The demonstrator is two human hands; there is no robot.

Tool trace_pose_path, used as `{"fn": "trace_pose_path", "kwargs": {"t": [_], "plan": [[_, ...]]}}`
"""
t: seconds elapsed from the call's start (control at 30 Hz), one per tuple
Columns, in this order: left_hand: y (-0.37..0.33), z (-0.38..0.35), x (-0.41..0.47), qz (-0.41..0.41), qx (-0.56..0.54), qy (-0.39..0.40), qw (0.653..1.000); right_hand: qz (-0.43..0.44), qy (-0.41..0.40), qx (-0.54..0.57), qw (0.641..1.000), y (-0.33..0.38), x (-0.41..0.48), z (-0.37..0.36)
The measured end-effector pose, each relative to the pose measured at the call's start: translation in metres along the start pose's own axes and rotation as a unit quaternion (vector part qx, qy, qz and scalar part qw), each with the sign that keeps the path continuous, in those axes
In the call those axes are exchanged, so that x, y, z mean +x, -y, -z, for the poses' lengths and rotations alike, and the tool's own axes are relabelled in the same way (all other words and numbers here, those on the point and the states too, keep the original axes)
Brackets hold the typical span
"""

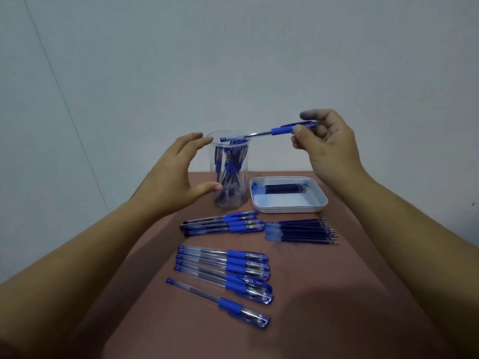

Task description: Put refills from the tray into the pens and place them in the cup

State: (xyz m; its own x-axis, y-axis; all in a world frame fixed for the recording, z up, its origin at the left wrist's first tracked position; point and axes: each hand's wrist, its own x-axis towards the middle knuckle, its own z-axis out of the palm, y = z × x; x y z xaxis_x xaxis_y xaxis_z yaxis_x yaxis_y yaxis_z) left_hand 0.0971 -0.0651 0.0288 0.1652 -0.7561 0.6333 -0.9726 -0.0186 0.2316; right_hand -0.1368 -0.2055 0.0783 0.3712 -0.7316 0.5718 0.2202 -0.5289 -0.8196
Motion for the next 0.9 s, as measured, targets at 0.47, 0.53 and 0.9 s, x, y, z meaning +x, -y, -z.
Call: {"fn": "trace_pose_path", "kwargs": {"t": [0.47,0.53,0.9], "plan": [[0.011,-0.038,0.018,-0.023,-0.074,-0.018,0.997,0.060,0.036,-0.142,0.987,-0.026,0.052,-0.044],[0.013,-0.038,0.018,-0.019,-0.099,-0.016,0.995,0.069,0.050,-0.151,0.985,-0.028,0.053,-0.053],[0.017,-0.037,0.018,-0.023,-0.153,0.002,0.988,0.112,0.182,-0.262,0.941,-0.048,0.037,-0.057]]}}
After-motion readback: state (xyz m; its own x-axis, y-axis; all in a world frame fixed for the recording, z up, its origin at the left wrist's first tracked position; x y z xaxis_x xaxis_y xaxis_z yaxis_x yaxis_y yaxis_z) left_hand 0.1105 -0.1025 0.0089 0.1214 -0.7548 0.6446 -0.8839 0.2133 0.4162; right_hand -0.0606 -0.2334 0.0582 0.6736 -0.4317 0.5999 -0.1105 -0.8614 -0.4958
